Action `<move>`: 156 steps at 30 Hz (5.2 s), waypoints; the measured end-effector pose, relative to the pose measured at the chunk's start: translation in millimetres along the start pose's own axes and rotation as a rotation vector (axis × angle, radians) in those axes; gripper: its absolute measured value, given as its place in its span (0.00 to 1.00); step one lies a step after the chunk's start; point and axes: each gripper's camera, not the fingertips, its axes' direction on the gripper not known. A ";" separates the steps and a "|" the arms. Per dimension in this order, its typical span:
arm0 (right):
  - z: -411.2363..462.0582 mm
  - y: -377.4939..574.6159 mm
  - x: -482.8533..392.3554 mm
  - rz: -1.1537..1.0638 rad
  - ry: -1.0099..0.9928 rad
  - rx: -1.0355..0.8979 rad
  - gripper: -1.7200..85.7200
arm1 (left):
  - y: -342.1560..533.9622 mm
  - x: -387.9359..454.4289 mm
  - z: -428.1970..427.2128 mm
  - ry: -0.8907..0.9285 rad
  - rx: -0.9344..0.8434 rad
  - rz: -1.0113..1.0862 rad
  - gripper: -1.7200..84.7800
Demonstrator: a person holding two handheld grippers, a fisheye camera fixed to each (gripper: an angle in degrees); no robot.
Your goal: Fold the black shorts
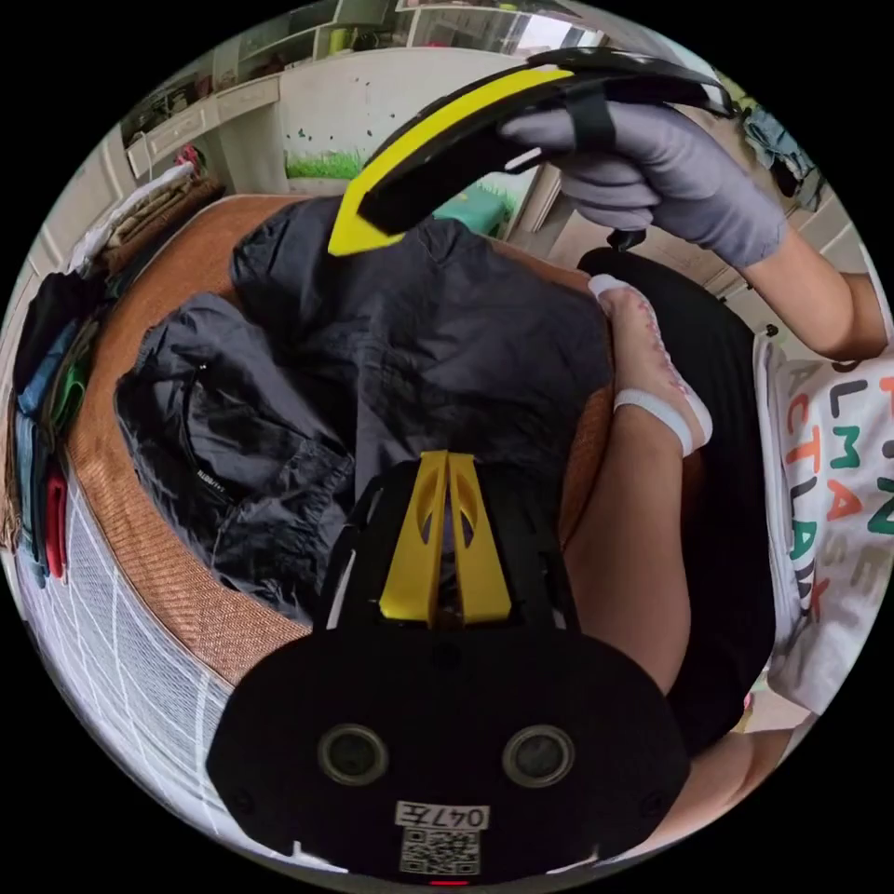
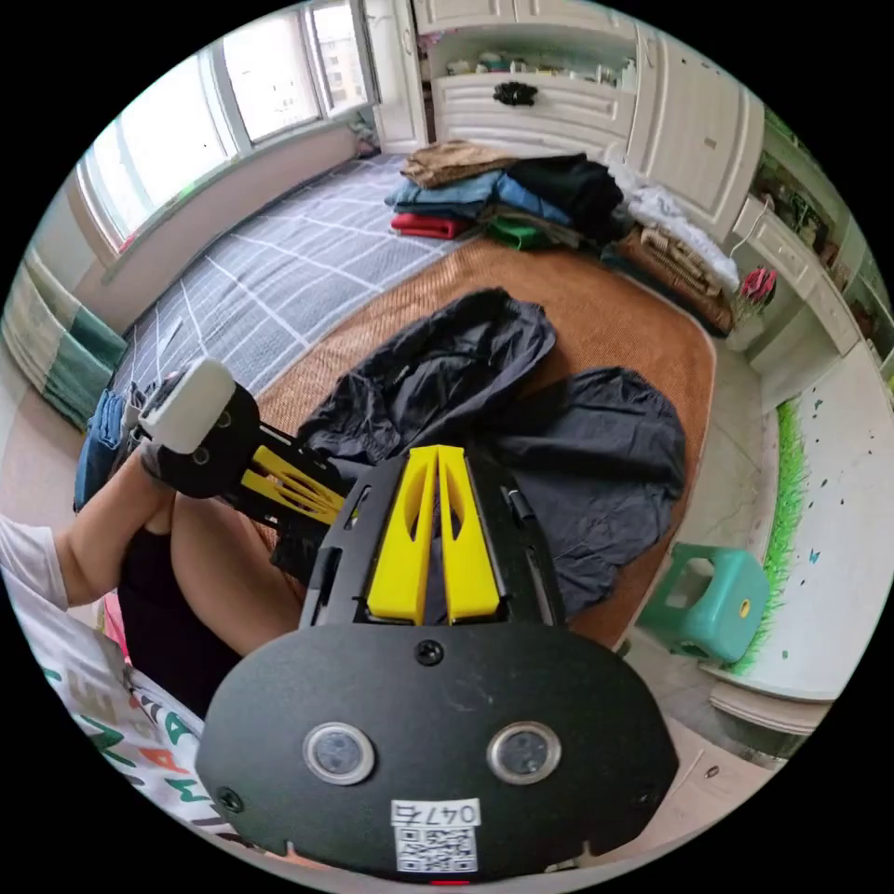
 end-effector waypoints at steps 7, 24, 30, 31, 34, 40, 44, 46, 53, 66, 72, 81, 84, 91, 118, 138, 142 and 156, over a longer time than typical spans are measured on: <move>59.1 -3.5 2.8 0.082 -0.095 -0.141 0.01 | -24.6 1.2 40.8 -0.030 -0.169 0.031 0.01; 130.2 -216.2 9.5 -0.063 0.217 -0.154 0.11 | -30.1 -46.3 77.7 0.078 -0.140 -0.024 0.01; 217.4 -241.3 0.0 -0.235 0.345 -0.399 0.02 | -21.3 -60.4 87.9 0.105 -0.116 -0.035 0.01; 211.6 -248.4 4.4 -0.230 0.394 -0.346 0.02 | -18.5 -63.1 89.8 0.111 -0.112 -0.038 0.01; 168.6 -277.3 34.8 -0.091 0.340 -0.150 0.02 | -16.2 -66.2 95.9 0.112 -0.123 -0.019 0.01; 171.1 -316.3 61.0 -0.142 0.042 -0.175 0.11 | -13.3 -74.9 107.8 0.120 -0.149 0.007 0.01; 238.1 -312.8 67.2 -0.143 0.129 -0.370 0.11 | -0.7 -80.2 112.7 0.122 -0.129 0.004 0.01; 247.5 -310.2 64.3 -0.172 0.167 -0.344 0.04 | 5.2 -84.6 114.6 0.135 -0.122 -0.002 0.01; 208.9 -341.2 102.7 0.008 0.258 -0.066 0.02 | 24.9 -98.8 115.2 0.080 -0.100 -0.022 0.01; 167.4 -195.1 116.2 -0.134 -0.007 -0.226 0.03 | 122.3 -157.7 91.4 0.172 -0.062 -0.339 0.01; 201.3 -50.0 105.1 -0.124 0.020 -0.477 0.01 | 150.4 -151.5 90.2 0.140 -0.140 -0.423 0.01; 229.9 -18.6 43.5 -0.104 -0.407 -0.393 0.01 | 227.3 -146.5 -8.6 -0.744 -0.052 -0.924 0.01; 217.0 -27.3 34.5 -0.170 -0.569 -0.321 0.01 | 251.3 -113.7 -42.3 -0.638 0.204 -0.864 0.01; 146.7 -14.5 169.1 0.116 -0.249 -0.086 0.05 | 262.4 -119.4 -17.4 -0.483 -0.036 -0.817 0.01; 170.1 -29.4 336.0 0.334 0.213 -0.218 0.03 | 346.5 -198.0 -74.4 -0.388 0.274 -1.059 0.01; 51.5 238.6 219.6 -0.023 -0.018 -0.177 0.12 | 104.5 23.9 -124.2 -0.249 -0.044 0.070 0.14; 61.1 240.2 225.5 0.119 0.013 -0.140 0.12 | 69.3 8.3 -81.4 -0.240 -0.194 -0.003 0.15; 22.7 264.5 200.8 0.212 0.084 -0.016 0.16 | 40.7 -11.7 -125.9 -0.374 -0.230 -0.157 0.01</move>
